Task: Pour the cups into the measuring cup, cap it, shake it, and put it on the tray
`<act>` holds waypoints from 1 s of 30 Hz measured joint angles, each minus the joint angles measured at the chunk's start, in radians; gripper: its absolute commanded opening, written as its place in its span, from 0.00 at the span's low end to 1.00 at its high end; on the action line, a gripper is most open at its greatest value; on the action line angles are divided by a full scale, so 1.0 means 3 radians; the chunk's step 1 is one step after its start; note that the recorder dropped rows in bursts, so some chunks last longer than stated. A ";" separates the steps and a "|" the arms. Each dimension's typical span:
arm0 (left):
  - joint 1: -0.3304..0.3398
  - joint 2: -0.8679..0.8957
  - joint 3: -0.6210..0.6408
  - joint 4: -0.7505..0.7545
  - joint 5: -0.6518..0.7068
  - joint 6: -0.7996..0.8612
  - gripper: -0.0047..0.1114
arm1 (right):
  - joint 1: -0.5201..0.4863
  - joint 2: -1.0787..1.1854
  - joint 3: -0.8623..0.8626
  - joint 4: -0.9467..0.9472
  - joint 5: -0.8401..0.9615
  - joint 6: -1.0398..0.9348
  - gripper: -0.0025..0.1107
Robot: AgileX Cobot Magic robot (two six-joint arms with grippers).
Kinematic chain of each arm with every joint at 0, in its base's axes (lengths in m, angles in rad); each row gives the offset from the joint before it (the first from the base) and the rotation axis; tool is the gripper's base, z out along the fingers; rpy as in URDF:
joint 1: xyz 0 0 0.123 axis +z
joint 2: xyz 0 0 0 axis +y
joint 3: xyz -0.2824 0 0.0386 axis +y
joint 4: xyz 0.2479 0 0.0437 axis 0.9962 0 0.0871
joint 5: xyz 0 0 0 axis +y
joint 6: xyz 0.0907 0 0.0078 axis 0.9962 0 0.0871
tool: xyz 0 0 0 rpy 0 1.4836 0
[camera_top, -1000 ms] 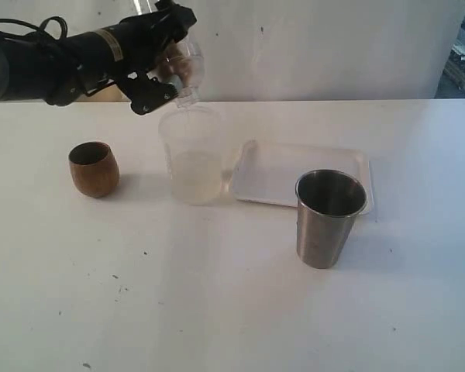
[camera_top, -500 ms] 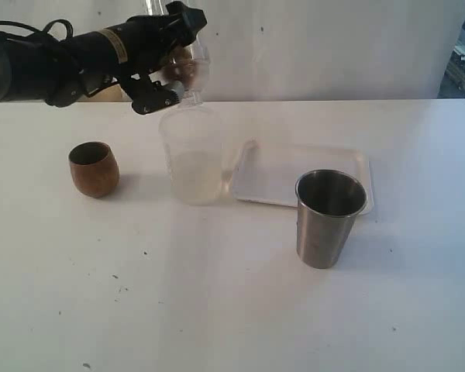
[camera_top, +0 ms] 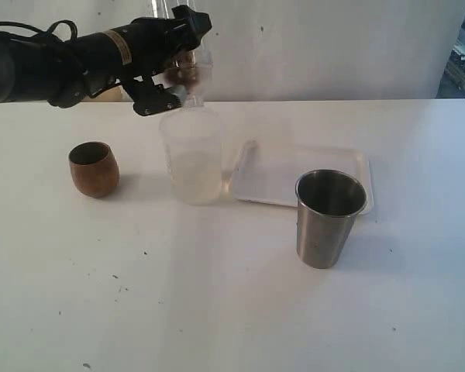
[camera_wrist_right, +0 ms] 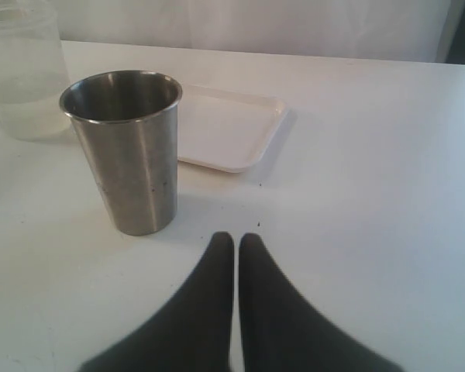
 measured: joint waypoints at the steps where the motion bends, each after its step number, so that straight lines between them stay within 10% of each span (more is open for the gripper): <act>1: 0.0000 0.0000 0.0000 0.0000 0.0005 0.0006 0.04 | 0.0000 0.0000 0.0000 0.0000 0.0000 0.0000 0.04; 30: 0.0000 0.0000 0.0000 0.0000 -0.0006 0.0006 0.04 | 0.0000 0.0000 0.0000 0.0000 0.0000 0.0000 0.04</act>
